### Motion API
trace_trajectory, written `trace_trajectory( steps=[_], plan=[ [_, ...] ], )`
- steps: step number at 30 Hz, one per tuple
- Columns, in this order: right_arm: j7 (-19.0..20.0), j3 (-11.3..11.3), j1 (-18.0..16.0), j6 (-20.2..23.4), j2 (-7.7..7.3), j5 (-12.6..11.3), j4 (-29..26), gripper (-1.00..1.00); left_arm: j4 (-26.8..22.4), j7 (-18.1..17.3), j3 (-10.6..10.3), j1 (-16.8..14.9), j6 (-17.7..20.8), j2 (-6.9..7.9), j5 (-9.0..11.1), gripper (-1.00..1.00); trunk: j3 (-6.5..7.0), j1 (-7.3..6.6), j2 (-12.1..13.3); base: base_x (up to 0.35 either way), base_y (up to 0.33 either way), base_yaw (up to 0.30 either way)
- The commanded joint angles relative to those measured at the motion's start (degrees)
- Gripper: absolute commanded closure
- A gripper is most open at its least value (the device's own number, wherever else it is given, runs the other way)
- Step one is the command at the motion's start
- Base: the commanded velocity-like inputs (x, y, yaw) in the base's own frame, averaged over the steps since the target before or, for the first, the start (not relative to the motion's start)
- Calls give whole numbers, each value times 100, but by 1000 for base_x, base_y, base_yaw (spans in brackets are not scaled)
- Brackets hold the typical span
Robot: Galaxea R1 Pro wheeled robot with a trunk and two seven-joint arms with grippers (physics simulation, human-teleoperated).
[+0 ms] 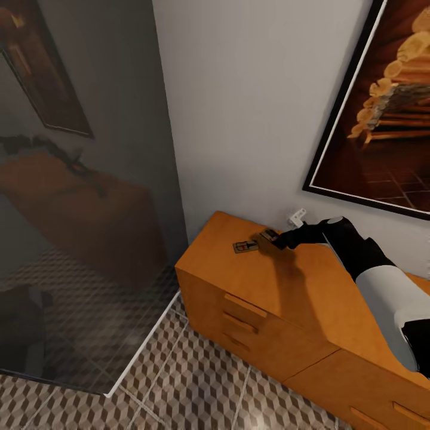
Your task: Take the four mousetraps from the cabinet in the bathroom and place them on the bathroom floor. Make sure all four end up on the same floor surface, and ensure that at least two of them are either under or directly next to the same bathroom sink.
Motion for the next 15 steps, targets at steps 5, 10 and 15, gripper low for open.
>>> trace_trajectory(
  steps=[5, 10, 15],
  plan=[
    [28, 19, -4, 63, -6, 31, -37, 100, 22, -32, -32, -11, -32, -1, 47, -100, -11, 0, -12, -308, 0, 0],
    [28, 26, -4, 68, -6, 32, -42, 100, 24, -32, -32, -11, -32, -1, 47, -100, -11, 0, -12, -325, 6, 0],
    [22, 27, -4, 69, -5, 32, -42, 100, 20, -32, -32, -11, -32, -1, 47, -100, -11, 0, -12, -328, 56, 0]
  ],
)
